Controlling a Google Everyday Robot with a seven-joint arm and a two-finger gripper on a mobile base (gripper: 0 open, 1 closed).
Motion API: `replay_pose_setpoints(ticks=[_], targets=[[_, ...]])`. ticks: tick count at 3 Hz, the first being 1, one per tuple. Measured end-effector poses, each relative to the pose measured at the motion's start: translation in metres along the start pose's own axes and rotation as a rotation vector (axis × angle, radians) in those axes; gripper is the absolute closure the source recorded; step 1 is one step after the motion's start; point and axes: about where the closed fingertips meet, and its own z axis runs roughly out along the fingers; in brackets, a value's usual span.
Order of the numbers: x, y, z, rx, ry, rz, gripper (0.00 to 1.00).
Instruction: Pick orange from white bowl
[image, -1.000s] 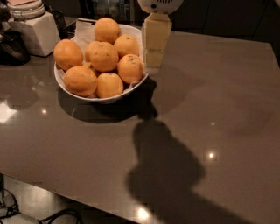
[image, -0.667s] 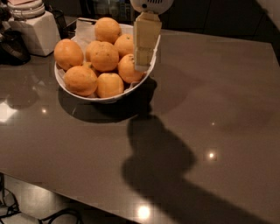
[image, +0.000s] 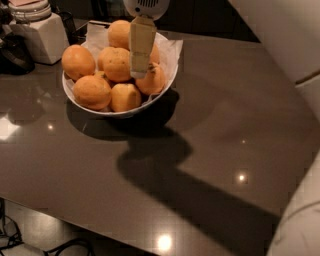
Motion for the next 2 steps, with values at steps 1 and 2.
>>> replay_pose_setpoints(ticks=[1, 2], targets=[[-0.012, -0.006, 0.013, -0.022, 0.000, 0.002, 0.03], [-0.020, -0.010, 0.024, -0.039, -0.003, 0.007, 0.08]])
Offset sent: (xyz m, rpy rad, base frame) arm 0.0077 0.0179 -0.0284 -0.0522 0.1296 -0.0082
